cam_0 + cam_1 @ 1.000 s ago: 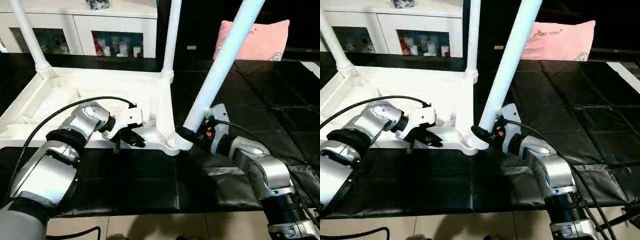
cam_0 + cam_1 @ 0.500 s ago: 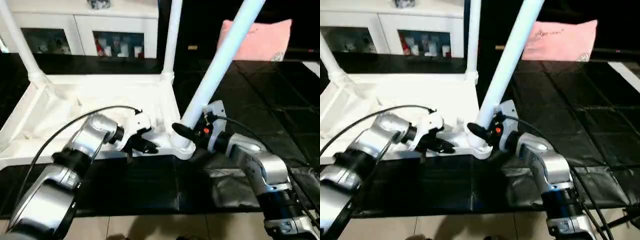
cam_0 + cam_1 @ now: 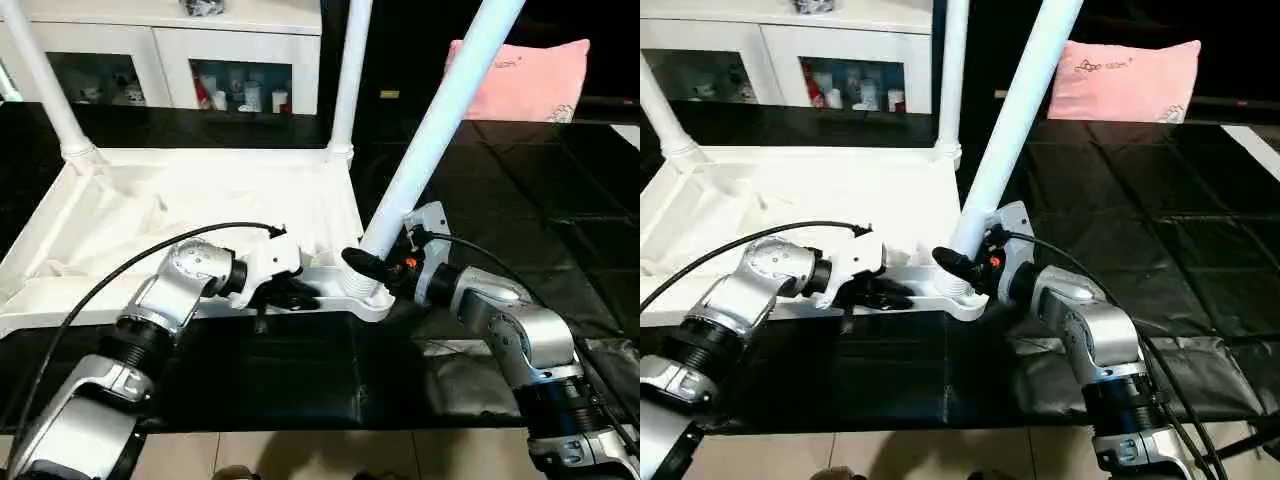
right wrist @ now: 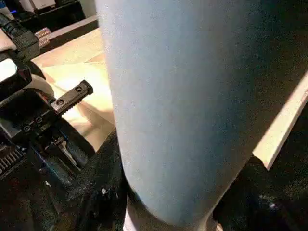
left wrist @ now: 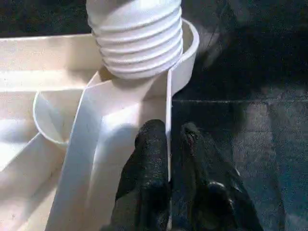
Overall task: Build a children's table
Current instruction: Move table base, then insert table leg to table base
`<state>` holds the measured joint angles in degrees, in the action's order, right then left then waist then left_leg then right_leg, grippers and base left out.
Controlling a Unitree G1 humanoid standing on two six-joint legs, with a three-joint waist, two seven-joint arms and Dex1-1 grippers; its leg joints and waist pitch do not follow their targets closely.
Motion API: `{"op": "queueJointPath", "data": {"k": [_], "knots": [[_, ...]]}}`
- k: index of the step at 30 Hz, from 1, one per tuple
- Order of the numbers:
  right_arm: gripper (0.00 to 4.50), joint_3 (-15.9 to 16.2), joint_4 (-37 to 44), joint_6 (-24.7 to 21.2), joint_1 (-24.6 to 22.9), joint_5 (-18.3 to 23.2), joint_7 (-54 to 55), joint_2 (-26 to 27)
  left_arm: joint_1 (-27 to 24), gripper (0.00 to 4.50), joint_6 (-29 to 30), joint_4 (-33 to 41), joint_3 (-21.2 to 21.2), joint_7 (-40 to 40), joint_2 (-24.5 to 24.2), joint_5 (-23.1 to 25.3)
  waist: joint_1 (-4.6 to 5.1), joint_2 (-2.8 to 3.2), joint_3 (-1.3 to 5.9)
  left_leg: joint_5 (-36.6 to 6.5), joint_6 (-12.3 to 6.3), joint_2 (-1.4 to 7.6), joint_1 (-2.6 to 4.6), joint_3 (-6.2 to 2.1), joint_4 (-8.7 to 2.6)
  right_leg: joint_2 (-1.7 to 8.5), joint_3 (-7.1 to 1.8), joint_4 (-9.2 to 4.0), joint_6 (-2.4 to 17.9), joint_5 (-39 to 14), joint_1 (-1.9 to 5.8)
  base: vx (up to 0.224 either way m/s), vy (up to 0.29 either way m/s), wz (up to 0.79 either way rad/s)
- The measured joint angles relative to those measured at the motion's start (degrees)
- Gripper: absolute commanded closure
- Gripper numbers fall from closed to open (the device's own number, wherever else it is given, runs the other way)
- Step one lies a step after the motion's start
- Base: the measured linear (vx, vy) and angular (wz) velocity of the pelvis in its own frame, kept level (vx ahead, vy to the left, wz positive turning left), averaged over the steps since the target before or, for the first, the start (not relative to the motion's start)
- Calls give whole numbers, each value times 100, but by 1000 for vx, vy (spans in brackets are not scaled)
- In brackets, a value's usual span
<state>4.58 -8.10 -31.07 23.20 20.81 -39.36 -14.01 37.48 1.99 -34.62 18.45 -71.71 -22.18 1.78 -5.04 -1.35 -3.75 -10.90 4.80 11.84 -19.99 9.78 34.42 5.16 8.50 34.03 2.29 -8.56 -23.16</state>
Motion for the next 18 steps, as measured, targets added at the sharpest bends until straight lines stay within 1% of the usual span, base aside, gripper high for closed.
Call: {"op": "queueJointPath", "data": {"k": [3, 6, 10, 15, 17, 18], "knots": [[257, 0, 0, 0, 0, -2, -21, -21, 141, 377, -125, -281, 3, -35, 28, 2, 4, 0, 0, 2, 1, 0, 0, 0, 2, 0, 0, 0, 0, 0, 2, 0, 0, 0], [257, 0, 0, 0, -1, -2, -40, -24, 182, 377, -209, -379, 15, -65, 28, 9, 7, 0, 0, 1, 0, 0, 0, 0, 1, 0, 0, 0, 0, 0, 3, 0, 0, 0], [257, 1, 2, 0, -1, -6, -40, -30, 358, 377, -353, -739, 66, -63, 56, 106, 6, 2, -1, 0, 1, 0, 0, -2, -1, 0, 2, -2, 0, 0, 1, 0, 0, 0], [257, 2, 2, 0, -1, -11, -39, -32, 390, 377, -450, -949, 72, -62, 81, 197, 5, 2, -1, 1, 1, 0, 0, -3, 0, 0, 2, -1, 0, 0, 1, 0, 0, 0], [257, 2, 2, 0, -1, -12, -40, -32, 421, 410, -470, -1026, 72, -78, 93, 197, 4, 2, -1, 1, 1, 0, 0, -2, 0, 0, 1, -1, 0, 0, 2, 0, 0, 0], [257, 2, 2, 0, -1, -12, -40, -32, 442, 410, -478, -1057, 73, -104, 95, 197, 4, 2, -1, 1, 1, 0, 0, -3, 0, 0, 1, 0, 0, 0, 2, 0, 0, 0]]}}
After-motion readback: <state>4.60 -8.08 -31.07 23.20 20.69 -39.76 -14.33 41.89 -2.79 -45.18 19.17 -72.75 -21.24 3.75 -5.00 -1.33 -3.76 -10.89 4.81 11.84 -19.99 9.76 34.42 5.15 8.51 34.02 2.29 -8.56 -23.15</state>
